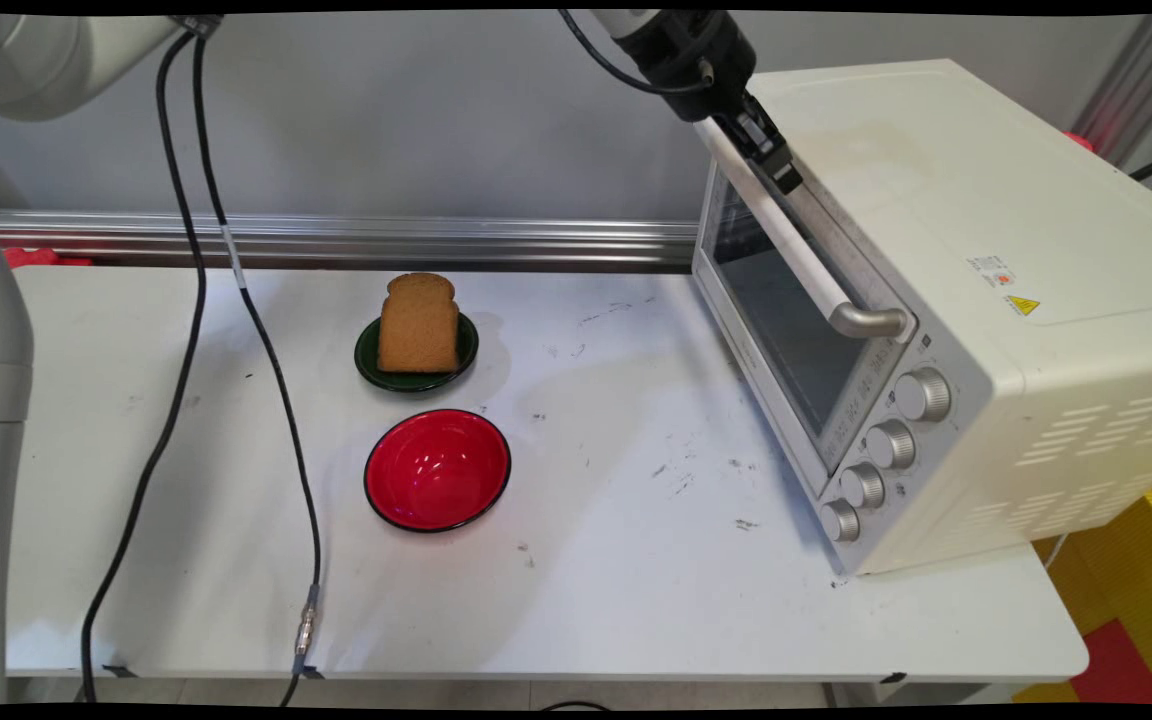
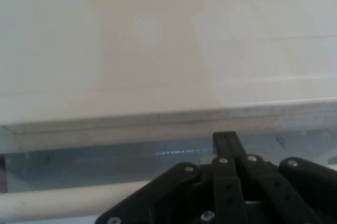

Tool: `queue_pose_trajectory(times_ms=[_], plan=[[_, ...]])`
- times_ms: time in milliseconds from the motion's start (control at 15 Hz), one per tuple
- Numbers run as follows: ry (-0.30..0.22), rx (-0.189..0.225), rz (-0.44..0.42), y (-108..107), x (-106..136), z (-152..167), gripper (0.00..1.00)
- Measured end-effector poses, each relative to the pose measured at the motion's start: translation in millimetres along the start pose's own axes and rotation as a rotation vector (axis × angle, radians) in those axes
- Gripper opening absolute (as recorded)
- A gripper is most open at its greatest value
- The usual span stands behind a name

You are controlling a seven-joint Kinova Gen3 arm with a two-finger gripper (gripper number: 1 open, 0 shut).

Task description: Open the oven

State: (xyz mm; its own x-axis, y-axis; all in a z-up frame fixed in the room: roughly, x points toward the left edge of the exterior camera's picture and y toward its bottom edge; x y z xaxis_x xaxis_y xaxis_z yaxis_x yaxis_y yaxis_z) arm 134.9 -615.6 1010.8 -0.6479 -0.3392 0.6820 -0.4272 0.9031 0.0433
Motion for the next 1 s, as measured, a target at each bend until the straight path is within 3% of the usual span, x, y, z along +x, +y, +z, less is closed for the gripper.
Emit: queue_pose_trajectory(times_ms=[1000], plan=[[-0.020, -0.013, 0.000, 1.5, -14.3, 14.7, 0.00]])
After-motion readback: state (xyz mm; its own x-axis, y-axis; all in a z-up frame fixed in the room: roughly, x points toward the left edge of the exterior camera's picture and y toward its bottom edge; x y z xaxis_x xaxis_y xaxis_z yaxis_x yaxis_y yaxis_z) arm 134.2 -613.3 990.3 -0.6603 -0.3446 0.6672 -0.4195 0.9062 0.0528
